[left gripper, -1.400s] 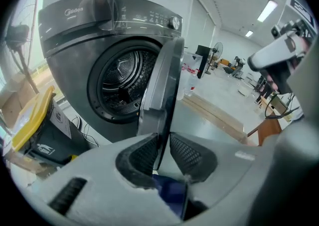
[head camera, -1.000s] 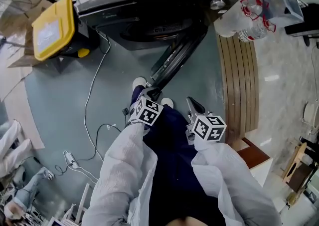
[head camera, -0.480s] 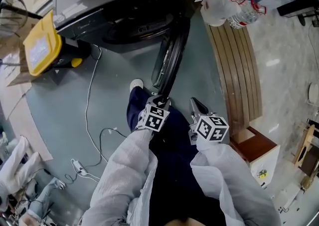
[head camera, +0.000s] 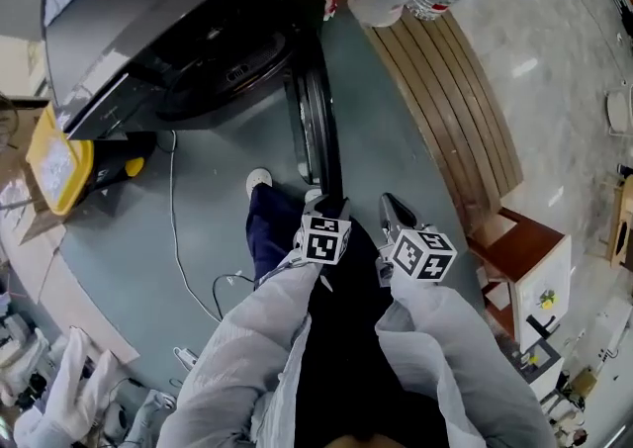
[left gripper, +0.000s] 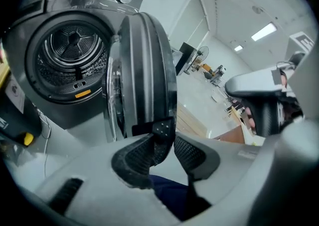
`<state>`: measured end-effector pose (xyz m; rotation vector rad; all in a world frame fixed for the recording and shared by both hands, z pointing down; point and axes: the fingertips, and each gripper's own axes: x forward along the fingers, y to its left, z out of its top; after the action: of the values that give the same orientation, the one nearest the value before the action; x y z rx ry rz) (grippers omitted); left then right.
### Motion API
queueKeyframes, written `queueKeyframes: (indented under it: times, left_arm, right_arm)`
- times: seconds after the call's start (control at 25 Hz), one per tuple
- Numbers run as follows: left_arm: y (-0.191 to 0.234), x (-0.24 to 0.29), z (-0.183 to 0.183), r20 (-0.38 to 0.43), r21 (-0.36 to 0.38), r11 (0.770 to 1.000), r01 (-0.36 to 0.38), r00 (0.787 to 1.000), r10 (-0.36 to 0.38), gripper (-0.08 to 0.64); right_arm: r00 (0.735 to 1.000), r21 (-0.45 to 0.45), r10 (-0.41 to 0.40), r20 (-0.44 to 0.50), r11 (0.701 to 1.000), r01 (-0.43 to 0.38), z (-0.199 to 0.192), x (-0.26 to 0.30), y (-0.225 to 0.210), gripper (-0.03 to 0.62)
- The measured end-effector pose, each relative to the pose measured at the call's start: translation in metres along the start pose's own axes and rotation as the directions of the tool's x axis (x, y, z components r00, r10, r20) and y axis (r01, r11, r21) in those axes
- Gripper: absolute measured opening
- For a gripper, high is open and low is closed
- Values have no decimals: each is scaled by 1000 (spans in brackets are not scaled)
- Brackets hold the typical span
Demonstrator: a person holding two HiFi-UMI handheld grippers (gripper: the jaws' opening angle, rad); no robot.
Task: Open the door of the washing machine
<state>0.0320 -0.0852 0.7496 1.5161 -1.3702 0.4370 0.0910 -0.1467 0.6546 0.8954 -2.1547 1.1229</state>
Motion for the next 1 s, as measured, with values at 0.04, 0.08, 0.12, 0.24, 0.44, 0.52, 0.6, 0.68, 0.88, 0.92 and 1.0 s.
queueKeyframes:
  times: [0.04, 0.08, 0.12, 0.24, 0.44, 0.52, 0.6, 0.68, 0.88, 0.92, 1.0]
  left_arm:
    - [-5, 5, 2, -6, -12, 1000, -1, 1000, 1, 129]
    - [-9, 10, 4, -14, -22, 1000, -3, 1000, 3, 129]
    - [-13, 14, 6, -24, -31, 1000, -4, 1000, 3, 130]
    - [-28, 25, 12, -53, -59, 998, 0, 999, -3, 129]
    - [-53, 44, 24, -70, -122, 992, 24, 997, -32, 132]
    - [-60, 52, 29, -74, -144, 989, 29, 996, -41, 132]
    - [-68, 59, 34, -78, -169, 985, 31, 996, -45, 132]
    - [-77, 66, 39, -79, -198, 980, 33, 996, -49, 133]
    - [-94, 82, 55, -78, -262, 964, 39, 995, -61, 133]
    - [-97, 85, 58, -76, -274, 961, 41, 995, -64, 133]
    - [-105, 91, 64, -67, -292, 955, 48, 995, -70, 133]
  right_arm:
    - [1000, 12, -10, 8, 1000, 10, 1, -2, -5, 9]
    - [1000, 23, -20, 16, 1000, 20, 2, -3, -9, 9]
    - [999, 36, -33, 23, 999, 32, 2, -6, -14, 9]
    - [996, 74, -73, 46, 995, 70, -1, -16, -27, 9]
    - [988, 129, -134, 79, 984, 124, -4, -33, -50, 9]
    - [983, 145, -158, 94, 979, 143, -5, -39, -59, 9]
    - [977, 165, -180, 112, 973, 161, -4, -47, -68, 9]
    - [971, 191, -202, 129, 966, 176, -5, -57, -77, 9]
    - [956, 248, -252, 153, 946, 209, -13, -77, -96, 9]
    - [953, 258, -260, 155, 942, 215, -15, -81, -100, 9]
    - [948, 276, -277, 158, 934, 227, -20, -90, -107, 9]
